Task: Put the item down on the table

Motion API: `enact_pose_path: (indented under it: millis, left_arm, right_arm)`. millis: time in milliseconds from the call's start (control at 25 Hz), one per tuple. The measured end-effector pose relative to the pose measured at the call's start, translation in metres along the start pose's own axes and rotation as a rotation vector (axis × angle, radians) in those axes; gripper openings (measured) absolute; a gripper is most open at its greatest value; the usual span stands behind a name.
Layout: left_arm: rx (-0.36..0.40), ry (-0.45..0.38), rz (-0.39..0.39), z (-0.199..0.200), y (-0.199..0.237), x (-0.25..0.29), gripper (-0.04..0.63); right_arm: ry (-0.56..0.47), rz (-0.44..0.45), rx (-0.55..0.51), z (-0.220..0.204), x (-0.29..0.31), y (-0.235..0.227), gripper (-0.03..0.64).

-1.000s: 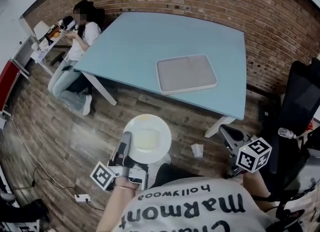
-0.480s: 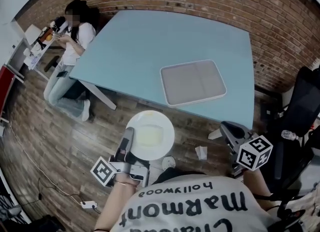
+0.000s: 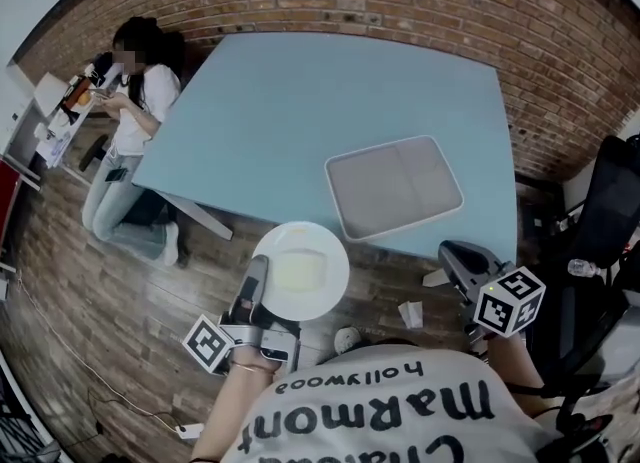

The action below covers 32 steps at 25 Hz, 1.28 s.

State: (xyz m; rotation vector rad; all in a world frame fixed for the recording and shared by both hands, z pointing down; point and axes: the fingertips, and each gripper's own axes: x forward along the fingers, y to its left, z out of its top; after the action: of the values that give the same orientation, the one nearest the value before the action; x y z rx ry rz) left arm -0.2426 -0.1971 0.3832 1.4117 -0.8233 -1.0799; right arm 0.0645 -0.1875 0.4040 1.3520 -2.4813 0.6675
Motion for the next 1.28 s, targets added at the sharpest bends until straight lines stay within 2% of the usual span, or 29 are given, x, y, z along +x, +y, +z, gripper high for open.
enact_pose_path:
  millis: [520,800,920,1160,1280]
  left_arm:
    - [0.006,0.060,0.003,0.024,0.011,0.046,0.031]
    - [0.010,0.072,0.006,0.024,0.018,0.064,0.031]
    - [0.005,0.075,0.024,0.022,0.025,0.070,0.031]
    - [-0.005,0.076,0.043,0.012,0.035,0.083,0.031]
    - [0.002,0.061,0.037,0.012,0.035,0.093,0.031]
  right_arm:
    - [-0.025,-0.022,-0.001,0.026,0.048,-0.007,0.015]
    - [-0.020,-0.042,0.012,0.025,0.057,-0.018,0.015]
    - [-0.006,-0.030,-0.032,0.026,0.062,-0.016,0.015]
    - [0.072,-0.040,-0.201,0.028,0.071,-0.024,0.015]
    - [0.087,-0.033,-0.203,0.029,0.077,-0.036,0.015]
